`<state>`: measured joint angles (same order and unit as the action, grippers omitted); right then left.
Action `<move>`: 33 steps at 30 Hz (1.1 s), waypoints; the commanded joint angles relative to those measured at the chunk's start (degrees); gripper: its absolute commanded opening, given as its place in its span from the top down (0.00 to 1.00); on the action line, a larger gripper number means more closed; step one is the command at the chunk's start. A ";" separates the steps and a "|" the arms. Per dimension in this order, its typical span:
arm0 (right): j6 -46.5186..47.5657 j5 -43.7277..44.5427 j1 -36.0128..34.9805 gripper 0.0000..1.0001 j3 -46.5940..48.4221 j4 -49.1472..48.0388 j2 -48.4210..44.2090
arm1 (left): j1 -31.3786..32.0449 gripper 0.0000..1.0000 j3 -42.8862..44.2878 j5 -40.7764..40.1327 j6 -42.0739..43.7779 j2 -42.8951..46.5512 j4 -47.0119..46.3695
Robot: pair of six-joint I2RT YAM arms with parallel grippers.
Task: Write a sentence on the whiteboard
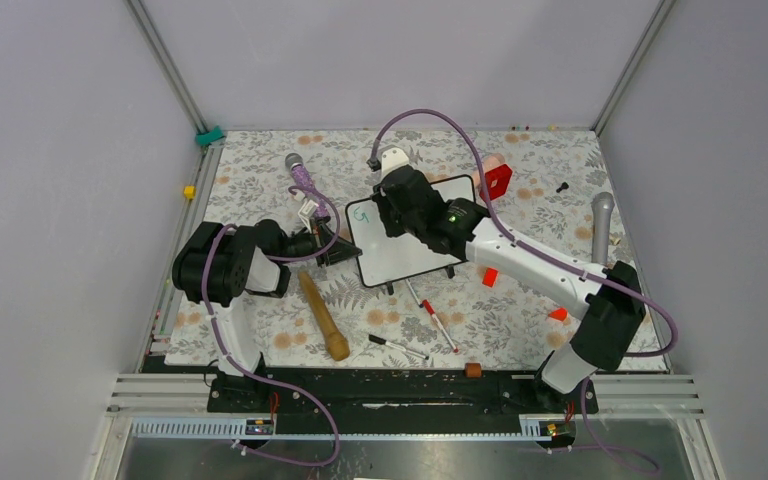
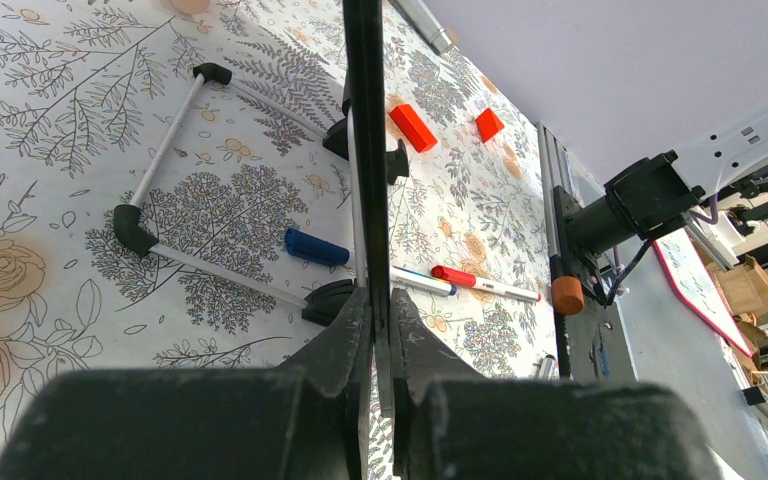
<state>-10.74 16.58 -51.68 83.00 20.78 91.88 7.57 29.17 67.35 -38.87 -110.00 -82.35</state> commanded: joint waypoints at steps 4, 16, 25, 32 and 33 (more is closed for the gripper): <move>-0.03 -0.11 0.26 1.00 3.16 1.03 1.09 | 0.33 1.00 0.91 1.90 3.35 -1.02 -2.20; 0.34 0.98 0.26 1.00 3.93 1.32 2.39 | 0.33 1.00 1.71 2.11 2.42 -2.46 -2.20; 0.29 1.35 0.26 1.00 4.34 1.51 2.73 | 0.42 1.00 1.99 2.45 2.31 -2.72 -2.20; 0.33 2.90 0.20 1.00 5.53 2.78 3.33 | 0.38 1.00 1.91 2.44 2.39 -2.31 -2.20; 0.30 2.89 0.23 1.00 5.69 2.90 3.43 | 0.42 1.00 1.82 2.47 2.42 -2.13 -2.20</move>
<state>-10.72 17.43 -51.68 85.58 23.00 95.00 7.60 30.41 67.75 -40.14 -111.61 -82.43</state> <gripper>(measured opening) 0.155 0.047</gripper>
